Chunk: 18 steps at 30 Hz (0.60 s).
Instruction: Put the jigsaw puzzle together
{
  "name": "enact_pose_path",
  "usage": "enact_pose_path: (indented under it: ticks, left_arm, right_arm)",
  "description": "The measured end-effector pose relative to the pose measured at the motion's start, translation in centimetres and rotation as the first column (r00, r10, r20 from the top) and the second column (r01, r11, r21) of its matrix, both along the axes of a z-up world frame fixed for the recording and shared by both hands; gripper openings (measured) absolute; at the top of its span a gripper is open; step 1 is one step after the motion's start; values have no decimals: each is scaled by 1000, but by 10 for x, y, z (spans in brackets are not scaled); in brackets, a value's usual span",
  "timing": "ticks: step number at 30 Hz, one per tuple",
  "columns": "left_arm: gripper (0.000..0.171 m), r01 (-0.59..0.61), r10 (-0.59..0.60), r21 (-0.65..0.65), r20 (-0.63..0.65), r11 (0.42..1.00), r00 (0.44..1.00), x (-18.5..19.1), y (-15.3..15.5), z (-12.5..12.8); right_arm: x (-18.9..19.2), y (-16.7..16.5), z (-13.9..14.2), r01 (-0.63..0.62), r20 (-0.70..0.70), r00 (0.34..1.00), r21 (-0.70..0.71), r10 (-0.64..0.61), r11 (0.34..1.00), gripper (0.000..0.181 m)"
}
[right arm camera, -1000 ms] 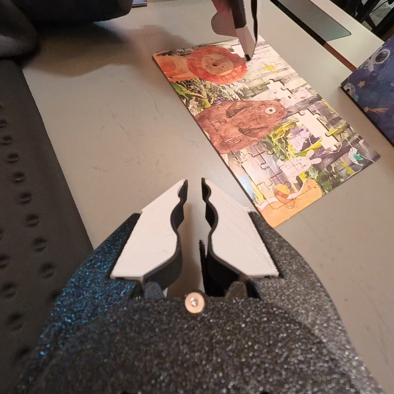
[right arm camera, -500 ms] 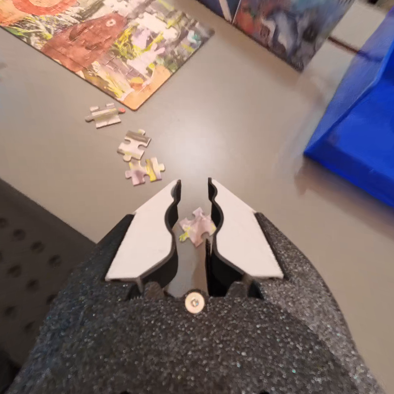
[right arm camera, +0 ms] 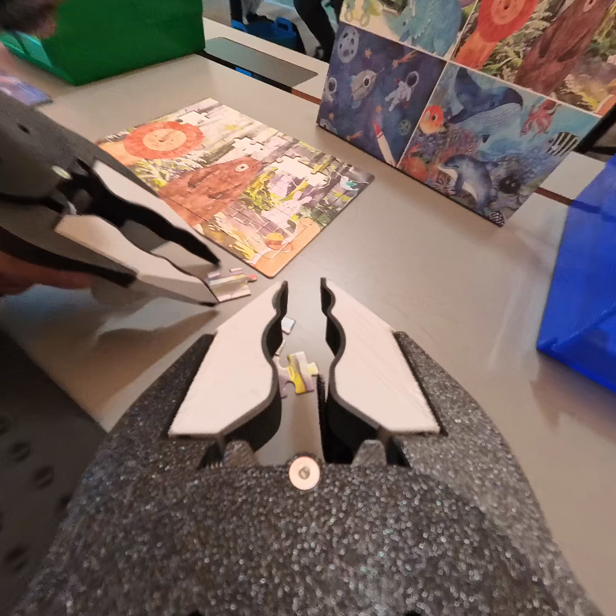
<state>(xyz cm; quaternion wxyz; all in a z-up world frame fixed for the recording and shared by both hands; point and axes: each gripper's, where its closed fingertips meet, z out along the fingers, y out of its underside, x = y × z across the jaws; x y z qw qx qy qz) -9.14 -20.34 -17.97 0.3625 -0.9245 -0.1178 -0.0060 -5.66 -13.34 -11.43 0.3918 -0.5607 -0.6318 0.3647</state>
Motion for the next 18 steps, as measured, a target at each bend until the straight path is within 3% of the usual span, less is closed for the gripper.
enact_pose_path:
  ticks: [6, 7, 11, 13, 15, 18]
  left_arm:
    - [35, 5, -7, -27, -63, 1000, 998, 4, 5, -4]
    - [28, 27, -29, -36, -62, 999, 998, 4, 2, -4]
    - [27, 217, -226, -102, -90, 971, 970, 1, -20, -4]
    - [27, 327, -350, -152, -168, 933, 922, -7, -37, 2]
    - [27, 442, -473, -170, -268, 881, 839, -12, -50, 20]
    - [27, 604, -618, -189, -431, 774, 657, -11, -65, 57]
  right_arm:
    - [1, -7, 3, -58, -20, 998, -63, 57, 996, 20]
    - [1, -10, 3, -69, -18, 997, -59, 68, 996, 20]
    - [1, -17, -1, -105, 1, 995, -31, 105, 994, 20]
    - [1, -22, -1, -126, 3, 992, -21, 127, 992, 20]
    - [-3, -37, 0, -200, -5, 980, -65, 200, 978, 20]
    - [-13, -82, 14, -387, -29, 915, -346, 403, 855, 33]
